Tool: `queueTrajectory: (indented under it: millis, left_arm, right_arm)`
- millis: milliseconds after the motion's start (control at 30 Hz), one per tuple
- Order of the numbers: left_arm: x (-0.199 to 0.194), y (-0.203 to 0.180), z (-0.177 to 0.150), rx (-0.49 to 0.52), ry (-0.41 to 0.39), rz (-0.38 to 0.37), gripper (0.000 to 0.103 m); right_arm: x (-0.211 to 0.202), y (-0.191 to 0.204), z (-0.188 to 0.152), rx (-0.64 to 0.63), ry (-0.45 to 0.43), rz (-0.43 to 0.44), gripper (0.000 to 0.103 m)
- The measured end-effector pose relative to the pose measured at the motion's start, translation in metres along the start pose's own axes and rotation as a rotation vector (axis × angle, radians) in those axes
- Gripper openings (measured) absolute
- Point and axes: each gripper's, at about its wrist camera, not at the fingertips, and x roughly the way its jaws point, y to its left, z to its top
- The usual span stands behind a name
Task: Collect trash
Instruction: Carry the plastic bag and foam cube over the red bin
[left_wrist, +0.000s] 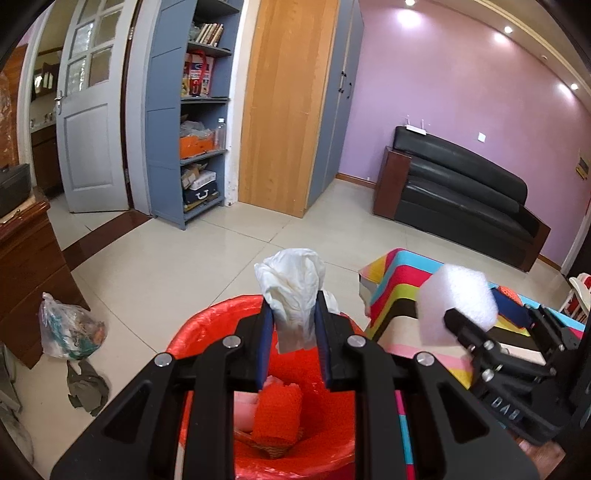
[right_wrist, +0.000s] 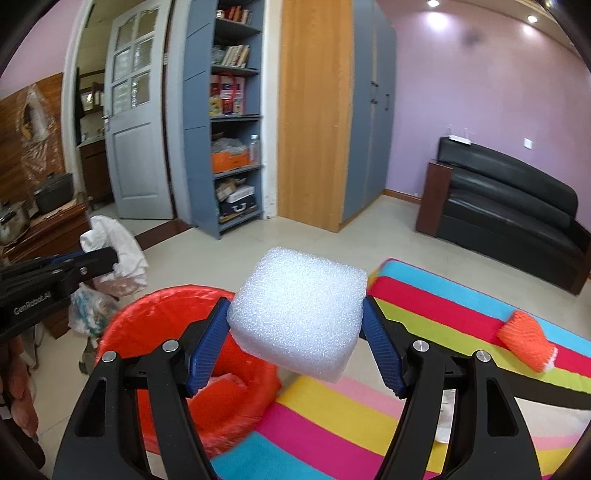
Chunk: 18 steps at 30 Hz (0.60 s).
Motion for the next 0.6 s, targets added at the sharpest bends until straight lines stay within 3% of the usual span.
queueTrajectory:
  millis: [233,600]
  left_arm:
    - [0.002,0.012,0.003,-0.012,0.0,0.031,0.021]
    - [0.003,0.035,0.007,-0.066,-0.005,0.079,0.022]
  right_arm:
    - [0.013,0.031,-0.003,-0.027,0.026,0.061,0.067]
    - [0.032,0.047,-0.009,-0.036,0.064,0.105,0.068]
